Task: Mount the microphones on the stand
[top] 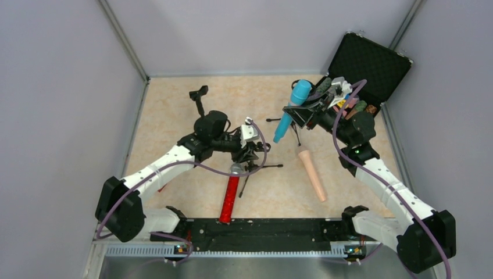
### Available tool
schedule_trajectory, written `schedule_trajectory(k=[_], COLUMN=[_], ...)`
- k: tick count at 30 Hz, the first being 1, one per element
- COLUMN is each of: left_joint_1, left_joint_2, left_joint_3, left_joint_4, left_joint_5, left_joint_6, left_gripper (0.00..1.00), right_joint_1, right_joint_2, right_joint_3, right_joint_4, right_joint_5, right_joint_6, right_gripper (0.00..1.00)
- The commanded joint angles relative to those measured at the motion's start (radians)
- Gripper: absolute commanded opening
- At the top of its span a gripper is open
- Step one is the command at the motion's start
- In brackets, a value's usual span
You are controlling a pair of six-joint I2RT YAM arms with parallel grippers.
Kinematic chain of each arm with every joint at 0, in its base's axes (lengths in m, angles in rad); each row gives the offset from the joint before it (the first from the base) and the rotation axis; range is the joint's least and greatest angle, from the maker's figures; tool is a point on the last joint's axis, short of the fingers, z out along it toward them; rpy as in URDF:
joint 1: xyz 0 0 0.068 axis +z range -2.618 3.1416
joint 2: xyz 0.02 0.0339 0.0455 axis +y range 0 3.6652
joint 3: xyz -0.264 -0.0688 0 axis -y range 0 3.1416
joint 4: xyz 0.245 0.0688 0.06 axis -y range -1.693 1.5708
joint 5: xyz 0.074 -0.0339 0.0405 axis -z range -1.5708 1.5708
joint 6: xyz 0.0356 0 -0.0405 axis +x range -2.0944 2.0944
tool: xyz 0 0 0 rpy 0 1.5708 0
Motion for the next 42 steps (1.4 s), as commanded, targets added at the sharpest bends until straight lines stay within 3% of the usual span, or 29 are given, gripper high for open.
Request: schedule_trajectory(k=[1,4,13,17,28,42], left_joint_1=[-0.004,-0.004,-0.005,-0.003,-0.004,-0.005], left_joint_2=[0.018,0.036,0.052,0.04,-0.013,-0.01], left_joint_3=[0.045,0.069,0.079,0.064,0.014,0.008], left_joint_4=[0.009,0.004,0.016,0.021,0.086,0.091], left_joint_5=[-0.006,0.006,0.01,0.03,0.012,0.043], left_joint_6=[0.024,0.033,0.077,0.12,0.103,0.097], left_gripper=[0.23,0.09,0.08,0.2,0.86,0.87], right_joint_1=[0.006,0.006,0.006,0.006,0.006,0.006], right_joint_2=[-0.04,-0.037,-0.019,-0.019,-0.038,-0.065], right_joint_3=[0.005,0.0,0.003,-0.005,-0.005,-0.025], right_joint_4=[0.03,0.032,0.052,0.058,0.052,0.068], right_joint_5=[0.013,0.014,0.005,0.004,-0.008,-0.013], right_joint_6=[-0.01,-0.009,-0.005,0.0,-0.002,-0.006], right_gripper=[0.0,0.0,0.0,0.0,0.0,0.0])
